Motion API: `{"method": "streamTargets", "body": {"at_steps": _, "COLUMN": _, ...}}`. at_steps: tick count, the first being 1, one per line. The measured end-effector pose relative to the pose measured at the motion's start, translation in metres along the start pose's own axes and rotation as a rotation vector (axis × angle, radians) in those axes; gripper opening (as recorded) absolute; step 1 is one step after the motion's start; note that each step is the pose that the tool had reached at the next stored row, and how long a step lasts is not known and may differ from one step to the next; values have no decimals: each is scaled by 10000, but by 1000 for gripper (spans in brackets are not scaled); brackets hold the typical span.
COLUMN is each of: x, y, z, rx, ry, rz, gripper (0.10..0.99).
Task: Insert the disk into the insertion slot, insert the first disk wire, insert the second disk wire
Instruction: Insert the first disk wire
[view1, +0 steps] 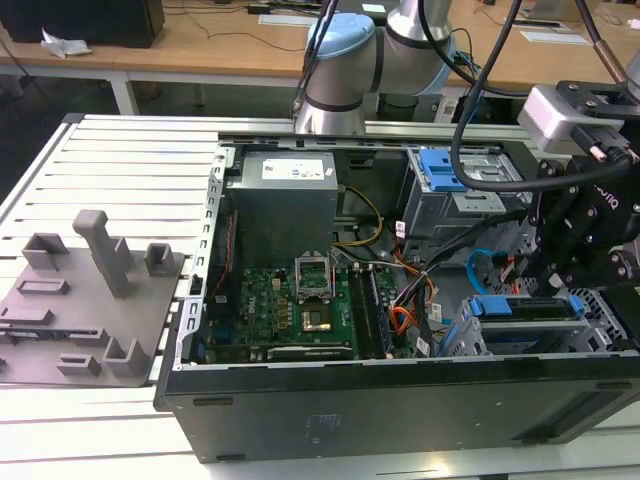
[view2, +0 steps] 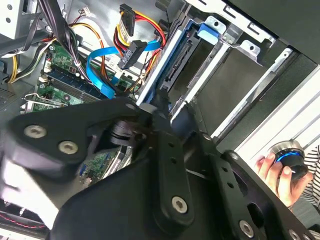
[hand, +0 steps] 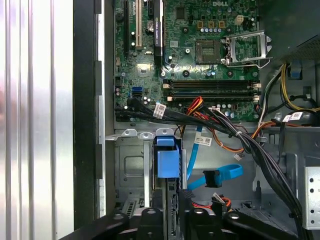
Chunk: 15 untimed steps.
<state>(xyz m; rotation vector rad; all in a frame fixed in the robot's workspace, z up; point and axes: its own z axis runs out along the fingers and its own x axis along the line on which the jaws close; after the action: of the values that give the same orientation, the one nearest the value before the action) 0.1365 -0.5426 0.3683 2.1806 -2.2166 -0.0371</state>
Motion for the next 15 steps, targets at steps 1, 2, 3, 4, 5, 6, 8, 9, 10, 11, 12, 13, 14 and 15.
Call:
{"method": "streamTargets", "body": {"at_steps": 1, "x": 0, "y": 0, "z": 0, "rx": 0, "ry": 0, "rz": 0, "gripper": 294}}
{"method": "streamTargets", "body": {"at_steps": 2, "x": 0, "y": 0, "z": 0, "rx": 0, "ry": 0, "rz": 0, "gripper": 361}}
{"method": "streamTargets", "body": {"at_steps": 3, "x": 0, "y": -40, "z": -1, "rx": 0, "ry": -1, "rz": 0, "gripper": 361}}
{"method": "streamTargets", "body": {"at_steps": 4, "x": -2, "y": -119, "z": -4, "rx": -3, "ry": 0, "rz": 1, "gripper": 361}}
{"method": "streamTargets", "body": {"at_steps": 5, "x": -3, "y": -180, "z": -7, "rx": -4, "ry": 1, "rz": -1, "gripper": 361}}
{"method": "streamTargets", "body": {"at_steps": 6, "x": -4, "y": -198, "z": -7, "rx": -4, "ry": -1, "rz": 0, "gripper": 361}}
{"method": "streamTargets", "body": {"at_steps": 8, "x": -3, "y": -199, "z": -13, "rx": -4, "ry": 1, "rz": 2, "gripper": 361}}
{"method": "streamTargets", "body": {"at_steps": 9, "x": -3, "y": -199, "z": -23, "rx": -3, "ry": 2, "rz": 0, "gripper": 361}}
{"method": "streamTargets", "body": {"at_steps": 10, "x": -4, "y": -199, "z": -31, "rx": -3, "ry": 7, "rz": 1, "gripper": 361}}
{"method": "streamTargets", "body": {"at_steps": 11, "x": -6, "y": -198, "z": -45, "rx": -3, "ry": 14, "rz": 1, "gripper": 361}}
{"method": "streamTargets", "body": {"at_steps": 12, "x": -7, "y": -198, "z": -53, "rx": -4, "ry": 15, "rz": 1, "gripper": 361}}
{"method": "streamTargets", "body": {"at_steps": 13, "x": -9, "y": -198, "z": -62, "rx": -4, "ry": 17, "rz": 1, "gripper": 361}}
{"method": "streamTargets", "body": {"at_steps": 14, "x": -11, "y": -197, "z": -71, "rx": -3, "ry": 19, "rz": 1, "gripper": 361}}
{"method": "streamTargets", "body": {"at_steps": 15, "x": -12, "y": -197, "z": -79, "rx": -4, "ry": 20, "rz": 1, "gripper": 361}}
